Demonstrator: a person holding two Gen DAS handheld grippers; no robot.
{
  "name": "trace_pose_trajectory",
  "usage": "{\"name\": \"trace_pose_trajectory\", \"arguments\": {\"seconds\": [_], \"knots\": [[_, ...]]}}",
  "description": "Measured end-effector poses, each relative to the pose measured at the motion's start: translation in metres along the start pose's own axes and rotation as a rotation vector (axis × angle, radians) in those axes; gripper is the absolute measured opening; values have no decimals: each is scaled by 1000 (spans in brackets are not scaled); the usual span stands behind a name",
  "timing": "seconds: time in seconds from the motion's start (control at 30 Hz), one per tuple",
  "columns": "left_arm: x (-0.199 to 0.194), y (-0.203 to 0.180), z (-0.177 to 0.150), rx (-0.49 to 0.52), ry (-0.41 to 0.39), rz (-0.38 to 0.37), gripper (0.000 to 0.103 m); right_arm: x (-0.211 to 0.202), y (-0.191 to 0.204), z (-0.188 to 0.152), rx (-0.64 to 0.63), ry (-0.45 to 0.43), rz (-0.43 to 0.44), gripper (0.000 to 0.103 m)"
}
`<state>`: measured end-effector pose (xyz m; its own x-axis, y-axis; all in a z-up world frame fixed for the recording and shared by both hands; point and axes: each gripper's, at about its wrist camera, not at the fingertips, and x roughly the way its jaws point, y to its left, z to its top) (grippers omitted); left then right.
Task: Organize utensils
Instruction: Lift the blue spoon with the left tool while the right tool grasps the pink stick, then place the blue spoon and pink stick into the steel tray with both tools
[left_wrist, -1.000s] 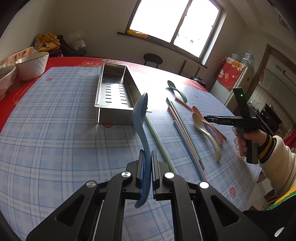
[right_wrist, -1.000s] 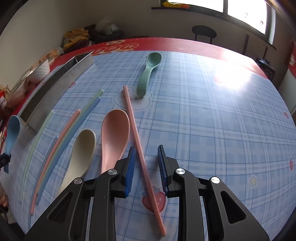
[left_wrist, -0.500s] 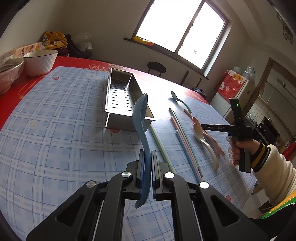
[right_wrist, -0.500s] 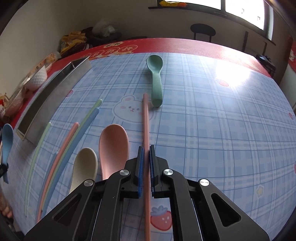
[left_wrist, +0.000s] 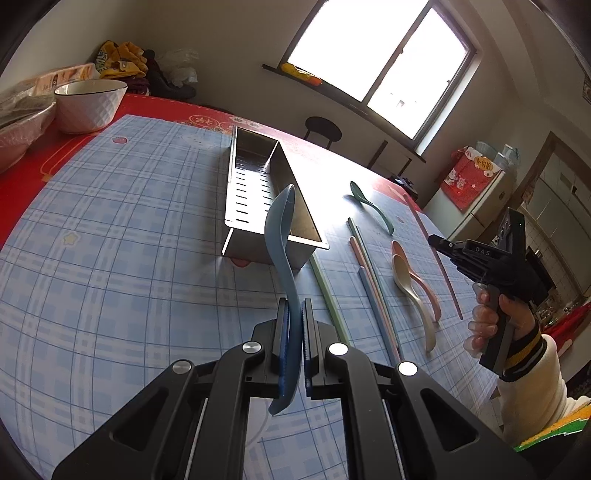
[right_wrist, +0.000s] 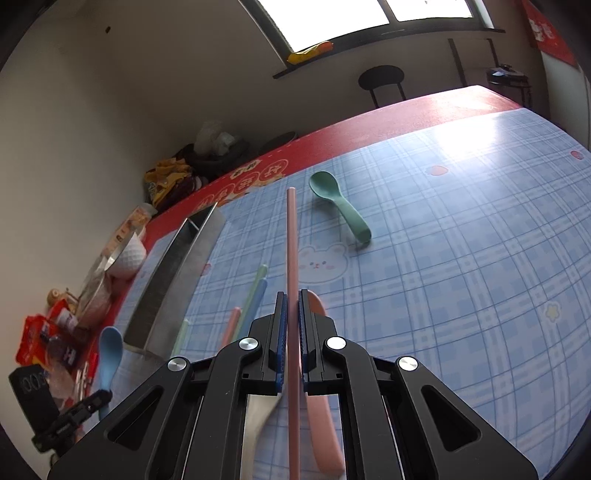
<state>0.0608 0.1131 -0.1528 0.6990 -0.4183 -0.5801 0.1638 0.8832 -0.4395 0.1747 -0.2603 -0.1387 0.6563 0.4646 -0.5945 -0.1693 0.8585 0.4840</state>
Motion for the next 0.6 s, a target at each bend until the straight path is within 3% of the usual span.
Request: {"name": "trace_pose_trajectory", "arguments": {"seconds": [0.27,0.4,0.6], "knots": [[10,-23,50,45,-29,-4,7,12,17,-1,-11,-18,57,6],[52,-29,91,48,1,23,7,16,15,0,0,-25,65,6],[132,-18,150,17,112,117,7,14,5,3,20,-35,64,6]]}}
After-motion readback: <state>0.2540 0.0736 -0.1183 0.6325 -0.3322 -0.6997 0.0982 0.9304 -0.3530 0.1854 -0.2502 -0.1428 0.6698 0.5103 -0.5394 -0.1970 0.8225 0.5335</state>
